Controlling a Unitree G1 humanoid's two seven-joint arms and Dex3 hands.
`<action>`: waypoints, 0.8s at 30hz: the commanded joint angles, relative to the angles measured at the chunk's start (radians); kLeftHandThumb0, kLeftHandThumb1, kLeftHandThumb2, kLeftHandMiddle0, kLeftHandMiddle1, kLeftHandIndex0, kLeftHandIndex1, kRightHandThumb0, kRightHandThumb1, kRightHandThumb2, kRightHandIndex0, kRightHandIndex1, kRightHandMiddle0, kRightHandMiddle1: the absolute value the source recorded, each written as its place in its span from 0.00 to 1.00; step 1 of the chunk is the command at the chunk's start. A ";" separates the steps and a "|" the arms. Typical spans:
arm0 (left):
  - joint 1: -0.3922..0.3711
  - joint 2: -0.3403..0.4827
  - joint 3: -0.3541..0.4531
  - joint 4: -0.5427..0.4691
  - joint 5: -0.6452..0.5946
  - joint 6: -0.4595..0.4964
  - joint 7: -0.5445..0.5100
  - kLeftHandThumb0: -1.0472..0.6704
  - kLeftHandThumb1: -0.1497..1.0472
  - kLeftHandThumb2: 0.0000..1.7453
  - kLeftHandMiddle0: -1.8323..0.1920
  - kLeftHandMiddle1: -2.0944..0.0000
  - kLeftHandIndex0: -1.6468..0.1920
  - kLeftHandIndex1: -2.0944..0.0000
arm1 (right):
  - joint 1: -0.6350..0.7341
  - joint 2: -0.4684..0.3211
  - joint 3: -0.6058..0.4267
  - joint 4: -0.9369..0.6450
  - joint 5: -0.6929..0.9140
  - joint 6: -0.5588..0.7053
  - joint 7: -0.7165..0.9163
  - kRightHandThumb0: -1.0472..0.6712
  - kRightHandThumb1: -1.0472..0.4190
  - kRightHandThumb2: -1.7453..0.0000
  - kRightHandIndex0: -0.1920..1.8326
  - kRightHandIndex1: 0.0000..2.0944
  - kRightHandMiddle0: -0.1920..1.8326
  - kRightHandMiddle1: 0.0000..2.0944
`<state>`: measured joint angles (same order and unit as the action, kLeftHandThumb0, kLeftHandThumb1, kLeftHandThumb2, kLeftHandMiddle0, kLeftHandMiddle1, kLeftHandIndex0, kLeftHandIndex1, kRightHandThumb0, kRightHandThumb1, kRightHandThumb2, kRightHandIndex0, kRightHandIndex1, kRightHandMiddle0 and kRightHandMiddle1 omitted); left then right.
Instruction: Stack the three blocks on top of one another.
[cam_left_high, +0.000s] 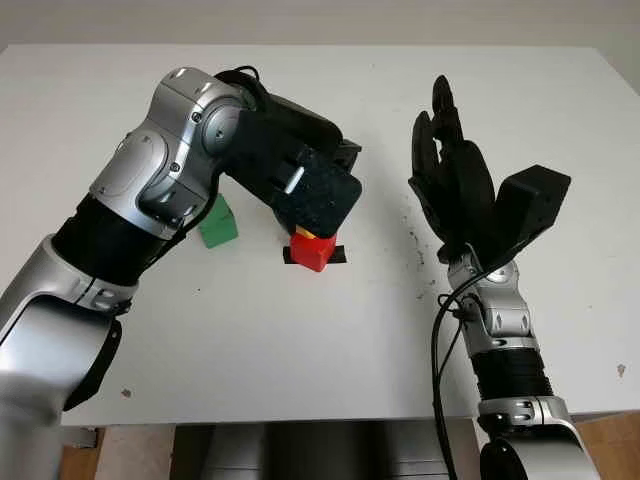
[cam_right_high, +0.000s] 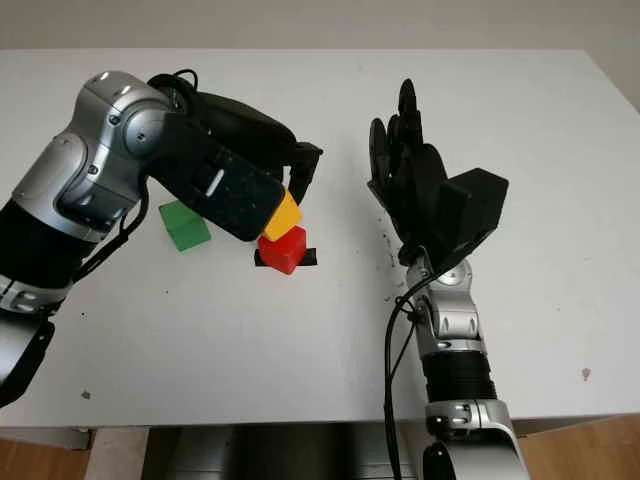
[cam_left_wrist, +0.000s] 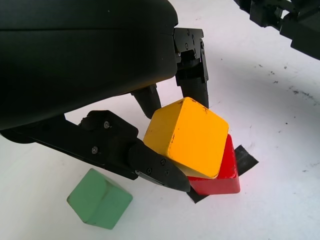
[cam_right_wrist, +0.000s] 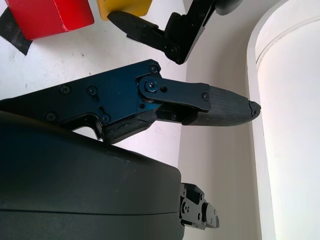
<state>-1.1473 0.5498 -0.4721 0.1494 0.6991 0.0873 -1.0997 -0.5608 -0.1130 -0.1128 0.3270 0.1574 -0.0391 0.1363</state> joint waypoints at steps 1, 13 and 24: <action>-0.022 0.009 -0.008 -0.006 0.006 -0.026 0.003 0.46 0.97 0.04 0.93 0.51 0.87 0.04 | -0.016 0.000 -0.002 -0.005 -0.001 -0.008 0.001 0.17 0.00 0.67 0.00 0.00 0.00 0.00; 0.002 0.001 -0.023 0.050 0.030 -0.106 0.062 0.44 0.98 0.04 0.91 0.57 0.87 0.05 | -0.011 0.005 -0.002 -0.012 0.000 -0.006 -0.008 0.17 0.00 0.68 0.00 0.00 0.00 0.00; 0.024 -0.022 -0.027 0.066 0.031 -0.116 0.098 0.42 0.99 0.05 0.75 0.89 0.81 0.00 | -0.008 0.005 -0.001 -0.009 0.002 -0.011 -0.005 0.17 0.00 0.68 0.00 0.00 0.00 0.00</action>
<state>-1.1317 0.5324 -0.4991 0.2157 0.7371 -0.0274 -1.0068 -0.5615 -0.1101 -0.1099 0.3269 0.1577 -0.0391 0.1291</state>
